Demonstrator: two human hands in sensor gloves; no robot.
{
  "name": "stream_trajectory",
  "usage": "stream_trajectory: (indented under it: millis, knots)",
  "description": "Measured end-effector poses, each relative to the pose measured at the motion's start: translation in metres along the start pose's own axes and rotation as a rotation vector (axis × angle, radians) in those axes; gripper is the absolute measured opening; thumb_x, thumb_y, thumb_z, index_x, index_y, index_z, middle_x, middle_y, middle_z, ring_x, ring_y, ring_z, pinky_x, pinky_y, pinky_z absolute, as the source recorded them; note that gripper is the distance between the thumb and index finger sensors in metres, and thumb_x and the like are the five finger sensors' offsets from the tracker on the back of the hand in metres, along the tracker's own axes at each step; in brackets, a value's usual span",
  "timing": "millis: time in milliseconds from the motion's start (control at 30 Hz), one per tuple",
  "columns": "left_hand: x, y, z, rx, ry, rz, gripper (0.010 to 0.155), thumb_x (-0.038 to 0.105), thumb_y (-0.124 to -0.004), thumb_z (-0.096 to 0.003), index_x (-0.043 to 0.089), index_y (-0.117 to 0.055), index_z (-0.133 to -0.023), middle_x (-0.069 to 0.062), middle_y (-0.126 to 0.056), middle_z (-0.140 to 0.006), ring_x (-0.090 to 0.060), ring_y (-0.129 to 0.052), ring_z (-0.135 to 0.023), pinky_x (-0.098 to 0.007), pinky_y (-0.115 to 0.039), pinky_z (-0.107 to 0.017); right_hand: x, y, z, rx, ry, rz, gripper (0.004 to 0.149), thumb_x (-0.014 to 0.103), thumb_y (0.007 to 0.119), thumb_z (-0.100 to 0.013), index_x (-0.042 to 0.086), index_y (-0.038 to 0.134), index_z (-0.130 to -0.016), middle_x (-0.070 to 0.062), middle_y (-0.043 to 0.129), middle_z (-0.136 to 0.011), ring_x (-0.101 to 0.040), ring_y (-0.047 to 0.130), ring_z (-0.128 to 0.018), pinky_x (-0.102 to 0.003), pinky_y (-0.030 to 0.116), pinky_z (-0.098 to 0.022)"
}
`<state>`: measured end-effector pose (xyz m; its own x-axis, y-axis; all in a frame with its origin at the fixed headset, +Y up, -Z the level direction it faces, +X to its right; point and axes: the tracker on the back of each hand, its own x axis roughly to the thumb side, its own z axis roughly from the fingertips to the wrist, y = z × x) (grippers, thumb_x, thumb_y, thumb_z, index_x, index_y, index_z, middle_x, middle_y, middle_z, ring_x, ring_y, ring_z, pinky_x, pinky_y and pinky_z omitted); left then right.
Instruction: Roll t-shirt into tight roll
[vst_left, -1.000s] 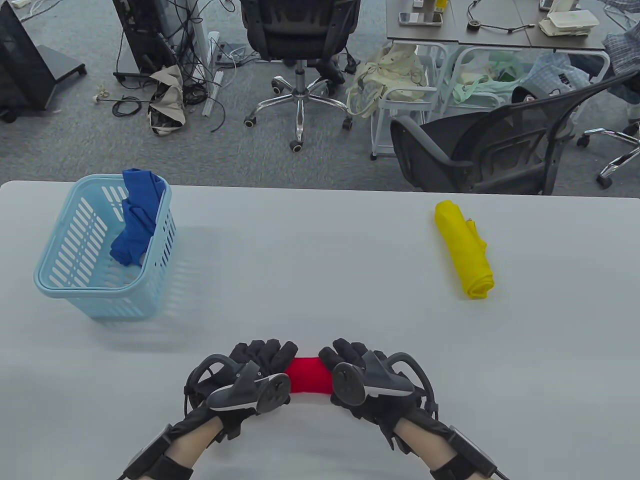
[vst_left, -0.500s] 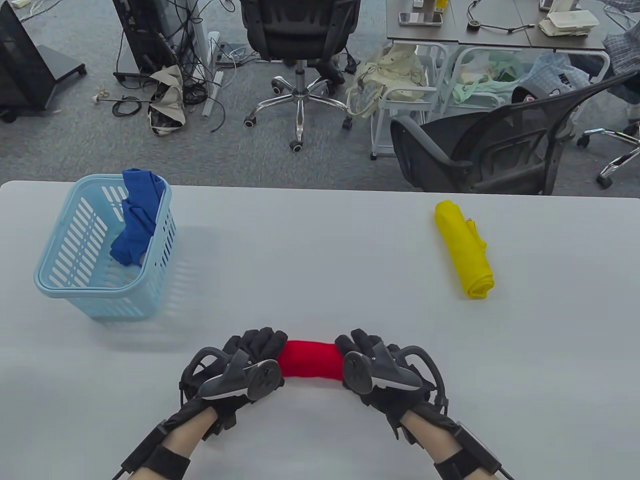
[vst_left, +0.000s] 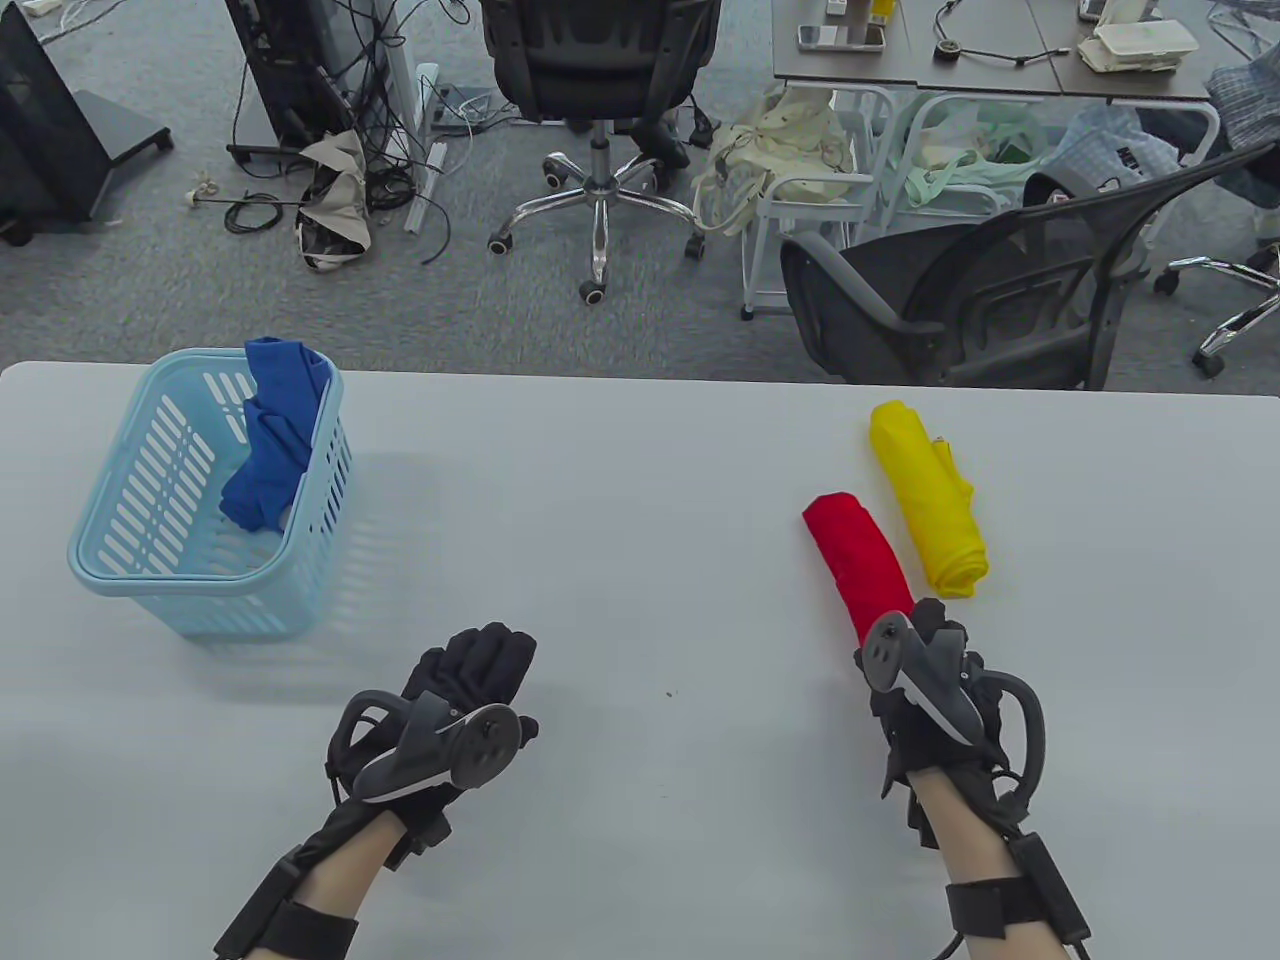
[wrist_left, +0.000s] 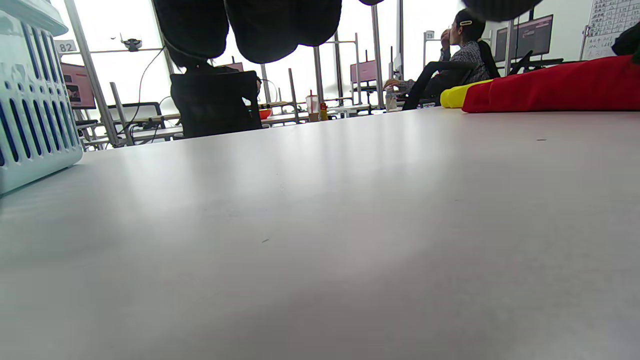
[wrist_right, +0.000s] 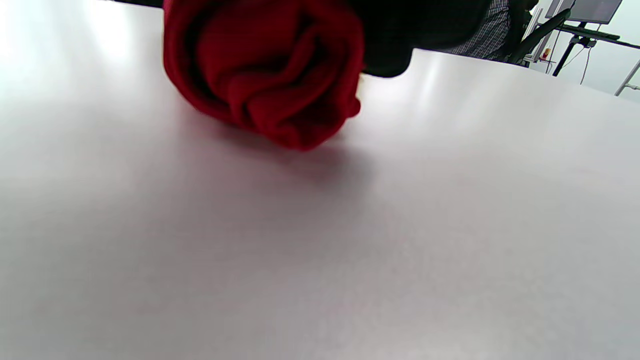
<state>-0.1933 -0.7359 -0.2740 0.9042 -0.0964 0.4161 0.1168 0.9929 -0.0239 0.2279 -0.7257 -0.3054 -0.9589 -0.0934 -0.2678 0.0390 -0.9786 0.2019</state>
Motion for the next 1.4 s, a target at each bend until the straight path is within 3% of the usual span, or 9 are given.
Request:
stream_trajectory:
  millis: [100, 200, 400, 633, 767, 900, 1167, 1267, 1400]
  knots:
    - [-0.002, 0.002, 0.001, 0.006, 0.009, 0.001, 0.077, 0.058, -0.047, -0.0527, 0.02, -0.022, -0.115, -0.018, -0.039, -0.123, -0.041, -0.056, -0.111, -0.059, -0.058, -0.078, -0.007, -0.019, 0.014, -0.03, -0.134, -0.026, 0.065, 0.051, 0.056, -0.063, 0.02, 0.041, -0.119, -0.017, 0.047, -0.121, -0.043, 0.062, -0.108, -0.058, 0.057, -0.071]
    - [-0.002, 0.002, 0.001, 0.008, 0.013, 0.0, 0.077, 0.058, -0.047, -0.0527, 0.02, -0.022, -0.115, -0.018, -0.039, -0.123, -0.041, -0.055, -0.111, -0.059, -0.058, -0.078, -0.005, -0.014, 0.014, 0.11, -0.307, -0.066, 0.06, 0.048, 0.058, -0.063, 0.02, 0.054, -0.116, -0.017, 0.049, -0.12, -0.044, 0.063, -0.108, -0.058, 0.059, -0.07]
    - [-0.002, 0.002, 0.001, 0.009, 0.016, -0.005, 0.078, 0.058, -0.047, -0.0526, 0.02, -0.022, -0.115, -0.018, -0.038, -0.124, -0.042, -0.054, -0.111, -0.059, -0.057, -0.078, 0.027, -0.002, -0.012, 0.122, -0.25, 0.06, 0.069, 0.05, 0.054, -0.064, 0.015, 0.035, -0.12, -0.022, 0.028, -0.123, -0.049, 0.043, -0.114, -0.062, 0.05, -0.073]
    - [-0.002, 0.003, 0.002, 0.013, 0.024, -0.01, 0.077, 0.058, -0.047, -0.0525, 0.02, -0.022, -0.115, -0.018, -0.037, -0.124, -0.042, -0.053, -0.111, -0.059, -0.057, -0.078, 0.061, -0.019, -0.061, 0.189, -0.151, 0.117, 0.067, 0.049, 0.051, -0.065, 0.015, 0.031, -0.12, -0.021, 0.025, -0.123, -0.048, 0.041, -0.114, -0.062, 0.045, -0.075]
    - [-0.003, 0.002, 0.002, 0.009, 0.026, -0.008, 0.077, 0.058, -0.047, -0.0524, 0.02, -0.023, -0.115, -0.018, -0.037, -0.123, -0.042, -0.053, -0.111, -0.059, -0.056, -0.078, 0.066, -0.023, -0.076, 0.243, -0.102, 0.126, 0.068, 0.048, 0.049, -0.065, 0.018, 0.023, -0.12, -0.018, 0.016, -0.123, -0.047, 0.03, -0.116, -0.062, 0.039, -0.076]
    - [-0.004, 0.0, 0.002, -0.001, 0.03, -0.005, 0.077, 0.058, -0.047, -0.0525, 0.02, -0.023, -0.115, -0.018, -0.037, -0.123, -0.042, -0.053, -0.111, -0.059, -0.056, -0.078, 0.063, -0.03, -0.052, 0.164, -0.151, 0.091, 0.068, 0.048, 0.047, -0.066, 0.018, 0.019, -0.12, -0.016, 0.011, -0.123, -0.046, 0.022, -0.117, -0.063, 0.035, -0.077]
    - [-0.005, -0.004, 0.0, -0.025, 0.04, 0.018, 0.078, 0.058, -0.047, -0.0526, 0.02, -0.023, -0.116, -0.019, -0.037, -0.124, -0.043, -0.054, -0.111, -0.059, -0.057, -0.078, 0.048, -0.016, 0.047, 0.085, -0.327, -0.061, 0.07, 0.05, 0.047, -0.065, 0.016, 0.02, -0.121, -0.019, 0.013, -0.123, -0.049, 0.02, -0.115, -0.063, 0.037, -0.076]
    - [-0.006, 0.004, -0.008, -0.031, 0.057, 0.045, 0.077, 0.058, -0.049, -0.0529, 0.021, -0.025, -0.116, -0.019, -0.038, -0.124, -0.044, -0.055, -0.11, -0.06, -0.058, -0.077, 0.047, -0.005, 0.06, 0.072, -0.354, -0.105, 0.072, 0.05, 0.047, -0.065, 0.016, 0.019, -0.121, -0.019, 0.012, -0.123, -0.049, 0.019, -0.115, -0.064, 0.036, -0.076]
    - [-0.017, 0.041, -0.03, 0.0, 0.094, -0.003, 0.077, 0.058, -0.05, -0.0534, 0.021, -0.025, -0.116, -0.02, -0.038, -0.124, -0.044, -0.055, -0.11, -0.06, -0.058, -0.077, 0.046, 0.003, 0.056, 0.089, -0.346, -0.094, 0.073, 0.05, 0.047, -0.065, 0.016, 0.015, -0.12, -0.019, 0.007, -0.122, -0.049, 0.013, -0.114, -0.065, 0.031, -0.076]
